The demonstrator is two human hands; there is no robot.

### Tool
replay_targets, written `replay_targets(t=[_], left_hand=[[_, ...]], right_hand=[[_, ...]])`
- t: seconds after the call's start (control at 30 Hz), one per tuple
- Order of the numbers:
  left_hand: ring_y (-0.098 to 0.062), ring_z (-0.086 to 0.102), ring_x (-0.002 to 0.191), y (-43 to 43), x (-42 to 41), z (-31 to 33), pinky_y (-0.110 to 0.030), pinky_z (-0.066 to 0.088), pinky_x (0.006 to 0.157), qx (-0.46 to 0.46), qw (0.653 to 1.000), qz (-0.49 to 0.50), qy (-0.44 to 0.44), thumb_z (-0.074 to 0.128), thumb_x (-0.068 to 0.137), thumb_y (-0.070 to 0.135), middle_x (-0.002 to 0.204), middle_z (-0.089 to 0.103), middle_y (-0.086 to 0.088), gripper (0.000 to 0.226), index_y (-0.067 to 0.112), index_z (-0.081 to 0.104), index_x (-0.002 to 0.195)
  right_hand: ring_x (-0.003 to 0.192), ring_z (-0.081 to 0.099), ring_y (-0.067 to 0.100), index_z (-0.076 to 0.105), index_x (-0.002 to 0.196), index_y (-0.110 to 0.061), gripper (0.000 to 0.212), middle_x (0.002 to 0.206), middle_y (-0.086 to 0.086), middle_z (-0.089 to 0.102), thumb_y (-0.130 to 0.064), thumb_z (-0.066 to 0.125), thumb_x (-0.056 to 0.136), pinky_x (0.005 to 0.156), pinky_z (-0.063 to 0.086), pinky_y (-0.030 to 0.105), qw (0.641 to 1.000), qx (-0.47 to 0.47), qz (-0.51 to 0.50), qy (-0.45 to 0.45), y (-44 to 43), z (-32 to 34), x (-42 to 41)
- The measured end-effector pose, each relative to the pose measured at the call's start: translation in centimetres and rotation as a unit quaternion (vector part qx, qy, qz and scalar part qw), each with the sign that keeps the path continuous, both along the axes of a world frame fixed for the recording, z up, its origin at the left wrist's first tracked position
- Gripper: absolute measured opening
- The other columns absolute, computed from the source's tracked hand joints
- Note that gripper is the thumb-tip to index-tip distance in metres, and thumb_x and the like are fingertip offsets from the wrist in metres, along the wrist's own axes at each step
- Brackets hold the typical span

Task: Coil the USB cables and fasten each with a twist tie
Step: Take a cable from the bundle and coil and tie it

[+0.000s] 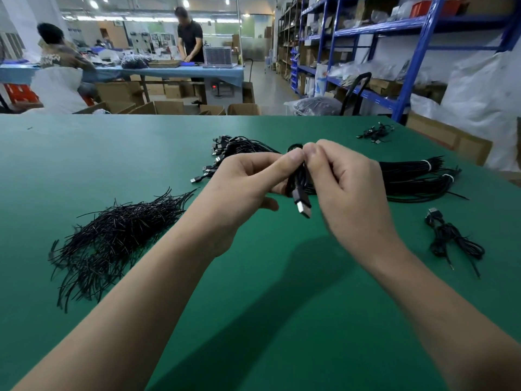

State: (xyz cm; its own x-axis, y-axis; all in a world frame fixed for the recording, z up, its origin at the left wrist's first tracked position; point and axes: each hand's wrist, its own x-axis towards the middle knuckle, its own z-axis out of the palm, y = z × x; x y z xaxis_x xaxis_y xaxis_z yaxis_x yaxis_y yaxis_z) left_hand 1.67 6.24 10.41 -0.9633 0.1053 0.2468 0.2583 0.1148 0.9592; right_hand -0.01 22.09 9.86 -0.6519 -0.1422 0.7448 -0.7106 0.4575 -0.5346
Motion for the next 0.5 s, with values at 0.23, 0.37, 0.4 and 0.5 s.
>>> replay_targets(t=[0.23, 0.37, 0.4, 0.5], left_hand=[[-0.006, 0.072, 0.079, 0.9, 0.0, -0.3, -0.019, 0.054, 0.073, -0.04, 0.978, 0.092, 0.186, 0.074, 0.091, 0.015, 0.088, 0.078, 0.004, 0.01, 0.011, 0.077, 0.099], [-0.004, 0.065, 0.081, 1.1, 0.3, -0.8, -0.013, 0.042, 0.071, -0.176, 0.91, 0.196, 0.321, 0.075, 0.09, 0.02, 0.089, 0.073, 0.006, 0.012, 0.015, 0.077, 0.1], [-0.007, 0.064, 0.083, 1.1, 0.3, -0.9, -0.018, 0.044, 0.073, -0.198, 0.889, 0.208, 0.356, 0.075, 0.09, 0.019, 0.09, 0.071, 0.004, 0.012, 0.014, 0.078, 0.1], [-0.023, 0.062, 0.09, 0.8, 0.0, -1.1, -0.035, 0.049, 0.078, -0.26, 0.827, 0.217, 0.448, 0.074, 0.092, 0.016, 0.097, 0.069, -0.001, 0.012, 0.013, 0.079, 0.102]], right_hand=[[0.045, 0.02, 0.01, 0.034, 0.06, -0.019, 0.048, 0.05, -0.009, 0.025, -0.027, 0.044, 0.107, 0.045, 0.021, 0.023, 0.934, -0.174, 0.145, -0.277, -0.1, 0.5, -0.1], [0.039, 0.012, 0.008, 0.033, 0.062, -0.023, 0.044, 0.047, -0.011, 0.018, -0.025, 0.043, 0.105, 0.039, 0.011, 0.023, 0.849, -0.252, 0.228, -0.405, 0.2, 1.0, 0.1], [0.038, 0.011, 0.007, 0.033, 0.062, -0.023, 0.043, 0.047, -0.011, 0.017, -0.025, 0.042, 0.104, 0.039, 0.009, 0.023, 0.83, -0.264, 0.239, -0.428, 0.2, 1.0, 0.1], [0.037, 0.011, 0.005, 0.031, 0.063, -0.022, 0.041, 0.047, -0.011, 0.017, -0.019, 0.035, 0.104, 0.04, 0.005, 0.023, 0.803, -0.282, 0.257, -0.457, 0.2, 1.0, 0.0]])
